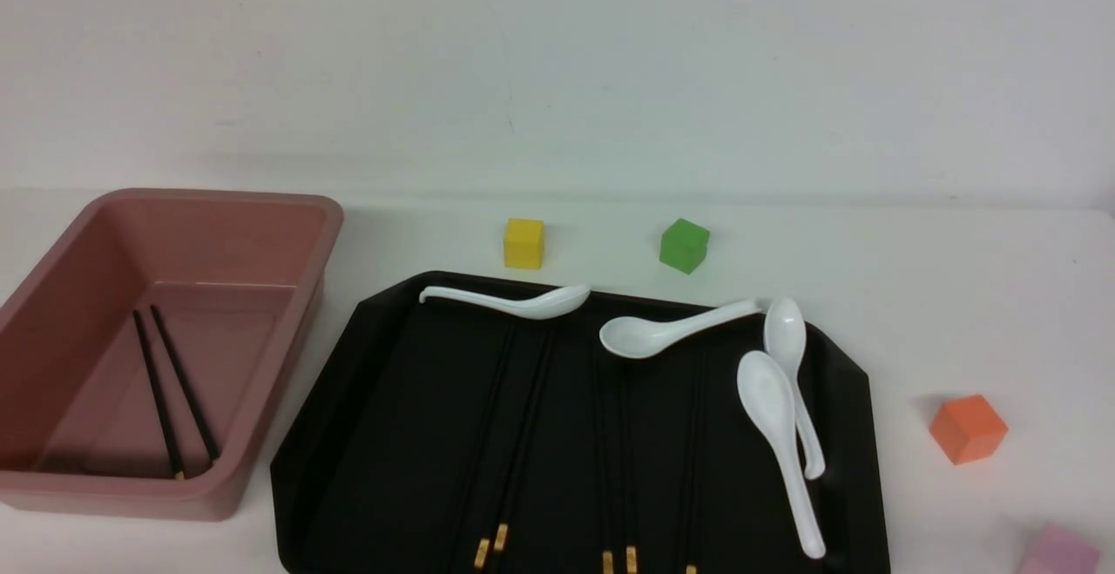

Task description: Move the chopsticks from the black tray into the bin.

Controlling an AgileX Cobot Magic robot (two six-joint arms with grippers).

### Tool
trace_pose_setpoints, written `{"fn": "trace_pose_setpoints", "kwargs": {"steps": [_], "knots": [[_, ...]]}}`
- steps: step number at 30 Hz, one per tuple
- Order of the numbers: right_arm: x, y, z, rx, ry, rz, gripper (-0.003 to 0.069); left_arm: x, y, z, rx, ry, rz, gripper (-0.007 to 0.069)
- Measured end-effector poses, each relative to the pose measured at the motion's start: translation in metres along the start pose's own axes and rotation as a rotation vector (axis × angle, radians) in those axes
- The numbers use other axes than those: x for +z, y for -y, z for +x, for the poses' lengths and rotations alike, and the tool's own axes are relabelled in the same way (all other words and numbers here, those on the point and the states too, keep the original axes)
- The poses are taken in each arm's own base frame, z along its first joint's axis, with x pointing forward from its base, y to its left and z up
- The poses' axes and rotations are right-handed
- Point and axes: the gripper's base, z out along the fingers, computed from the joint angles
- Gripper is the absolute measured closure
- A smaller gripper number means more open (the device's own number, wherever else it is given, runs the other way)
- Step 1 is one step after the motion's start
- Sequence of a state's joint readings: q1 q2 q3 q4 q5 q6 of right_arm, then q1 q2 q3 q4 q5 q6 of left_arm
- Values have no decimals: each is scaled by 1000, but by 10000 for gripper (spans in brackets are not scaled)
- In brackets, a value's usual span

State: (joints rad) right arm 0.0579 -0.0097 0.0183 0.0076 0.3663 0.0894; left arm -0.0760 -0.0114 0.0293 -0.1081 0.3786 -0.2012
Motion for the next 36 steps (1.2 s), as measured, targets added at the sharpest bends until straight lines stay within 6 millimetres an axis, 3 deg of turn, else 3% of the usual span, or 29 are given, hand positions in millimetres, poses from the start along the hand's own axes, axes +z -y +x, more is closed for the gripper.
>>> {"fn": "trace_pose_setpoints", "kwargs": {"steps": [36], "knots": [[0, 0, 0, 0, 0, 0, 419, 0, 0, 0, 1, -1, -1, 585]]}}
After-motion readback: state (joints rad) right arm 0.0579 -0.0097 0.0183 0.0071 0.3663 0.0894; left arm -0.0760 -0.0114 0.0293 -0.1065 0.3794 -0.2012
